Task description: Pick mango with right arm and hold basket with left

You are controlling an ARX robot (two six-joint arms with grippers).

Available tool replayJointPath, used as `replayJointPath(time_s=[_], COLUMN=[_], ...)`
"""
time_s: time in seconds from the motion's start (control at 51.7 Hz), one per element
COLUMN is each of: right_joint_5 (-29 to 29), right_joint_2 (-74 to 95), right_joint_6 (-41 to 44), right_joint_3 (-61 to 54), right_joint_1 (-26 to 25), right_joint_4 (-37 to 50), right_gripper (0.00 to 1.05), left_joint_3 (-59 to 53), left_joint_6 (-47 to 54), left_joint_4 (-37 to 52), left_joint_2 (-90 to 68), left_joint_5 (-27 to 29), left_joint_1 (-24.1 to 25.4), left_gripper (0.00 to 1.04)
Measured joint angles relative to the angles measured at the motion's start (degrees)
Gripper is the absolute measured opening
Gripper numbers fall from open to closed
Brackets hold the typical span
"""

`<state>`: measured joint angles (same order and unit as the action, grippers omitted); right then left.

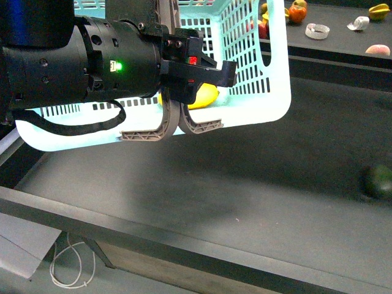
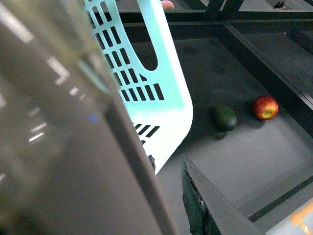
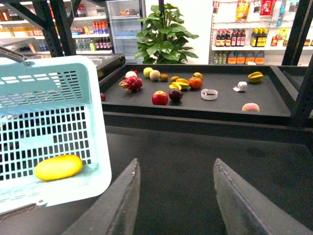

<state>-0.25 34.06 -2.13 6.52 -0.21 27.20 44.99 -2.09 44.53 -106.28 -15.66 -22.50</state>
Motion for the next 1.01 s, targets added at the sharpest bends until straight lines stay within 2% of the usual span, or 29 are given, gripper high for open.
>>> replayJointPath(time_s=[0.097, 0.174, 0.232, 1.006], right_joint_5=[0.2, 0.2, 0.22, 0.17], right_joint_2=[-2.27, -4.85, -6.1, -21.05], right_joint_6=[0.94, 1.4, 1.79, 1.9], right_joint_3=[-1.2, -2.21, -2.62, -6.23], right_joint_1=[0.0, 0.0, 0.0, 0.02], right_joint_4=[-1.11, -2.64, -3.41, -13.99], right_gripper=[0.25, 0.07, 0.01, 0.02], left_joint_3=[0.0, 0.0, 0.0, 0.0], left_joint_6=[-0.13, -0.09, -0.07, -0.09], left_joint_4=[0.0, -0.02, 0.0, -0.02], left_joint_2=[0.0, 0.0, 0.0, 0.0], left_joint_5=[0.0, 0.04, 0.04, 0.02], left_joint_1=[0.0, 0.0, 0.0, 0.0], left_gripper=[0.17, 0.17, 0.16, 0.16])
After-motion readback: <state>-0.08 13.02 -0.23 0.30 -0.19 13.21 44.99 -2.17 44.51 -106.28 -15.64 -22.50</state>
